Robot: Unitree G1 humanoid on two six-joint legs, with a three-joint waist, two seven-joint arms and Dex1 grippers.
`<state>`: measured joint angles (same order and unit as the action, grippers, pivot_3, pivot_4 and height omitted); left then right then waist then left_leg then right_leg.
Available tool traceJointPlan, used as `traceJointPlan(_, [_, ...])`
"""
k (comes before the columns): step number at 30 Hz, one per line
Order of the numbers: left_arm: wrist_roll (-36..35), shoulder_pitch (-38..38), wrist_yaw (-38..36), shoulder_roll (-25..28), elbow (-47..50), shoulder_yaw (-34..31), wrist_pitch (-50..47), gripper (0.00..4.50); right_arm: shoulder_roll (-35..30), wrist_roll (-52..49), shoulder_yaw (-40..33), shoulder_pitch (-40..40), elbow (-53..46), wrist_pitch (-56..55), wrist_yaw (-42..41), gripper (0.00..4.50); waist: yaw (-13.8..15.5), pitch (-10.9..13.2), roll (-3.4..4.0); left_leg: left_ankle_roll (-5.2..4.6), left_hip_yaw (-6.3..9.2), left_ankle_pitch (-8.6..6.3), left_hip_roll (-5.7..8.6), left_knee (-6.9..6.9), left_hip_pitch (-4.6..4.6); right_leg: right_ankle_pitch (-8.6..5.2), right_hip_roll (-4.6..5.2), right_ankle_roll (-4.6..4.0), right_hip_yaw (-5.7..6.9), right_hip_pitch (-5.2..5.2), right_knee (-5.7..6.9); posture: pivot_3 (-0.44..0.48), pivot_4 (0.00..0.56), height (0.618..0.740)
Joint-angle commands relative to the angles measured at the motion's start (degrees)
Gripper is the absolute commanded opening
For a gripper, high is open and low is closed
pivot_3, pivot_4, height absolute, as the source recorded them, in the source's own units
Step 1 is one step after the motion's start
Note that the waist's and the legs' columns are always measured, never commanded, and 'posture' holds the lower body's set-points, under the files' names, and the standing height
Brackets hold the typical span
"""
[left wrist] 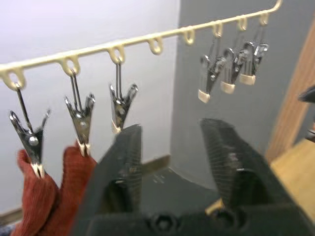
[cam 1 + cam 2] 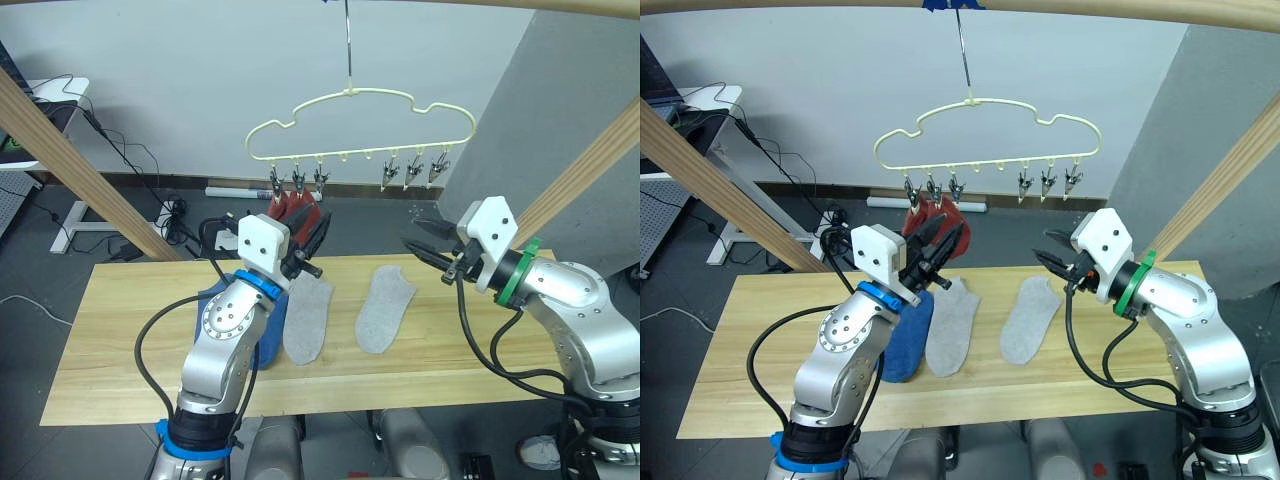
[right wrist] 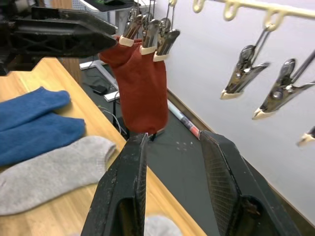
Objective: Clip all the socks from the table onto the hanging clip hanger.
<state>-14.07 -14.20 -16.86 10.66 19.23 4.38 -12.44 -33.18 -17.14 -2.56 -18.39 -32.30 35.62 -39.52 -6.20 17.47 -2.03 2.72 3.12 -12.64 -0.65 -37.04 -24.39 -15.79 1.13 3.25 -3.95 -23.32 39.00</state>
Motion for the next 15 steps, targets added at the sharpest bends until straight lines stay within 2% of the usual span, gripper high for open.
traceJointPlan(1, [2.4, -1.3, 1.1, -1.7, -1.1, 0.8, 3.2, 1.63, -0.8, -1.9, -2.2, -0.2, -2.8, 0.6, 0.9, 1.71, -0.2, 0.0, 0.00, 0.00, 0.00, 0.00, 0.00, 0.00, 0.00, 0.00, 0.00, 0.00, 0.00, 0.00, 0.00, -0.226, 0.271, 0.740])
traceJointPlan(7, [4.9, -5.3, 3.8, -5.1, -6.6, 0.3, 5.7, 1.63, -1.5, -3.4, -2.8, -0.6, -3.7, 1.9, 2.0, 1.71, -0.3, 0.0, 0.00, 0.00, 0.00, 0.00, 0.04, 0.00, 0.00, 0.00, -0.01, 0.00, 0.01, 0.00, 0.00, -0.244, 0.272, 0.740])
traceJointPlan(15, [6.3, -7.9, 5.5, -6.9, -10.3, -0.5, 7.9, 1.63, -2.7, -4.4, -3.9, -0.6, -3.6, 2.6, 2.7, 1.71, -0.4, 0.0, 0.00, -0.01, 0.00, 0.00, 0.06, 0.00, 0.00, 0.00, -0.03, 0.01, 0.01, 0.01, 0.00, -0.260, 0.276, 0.740])
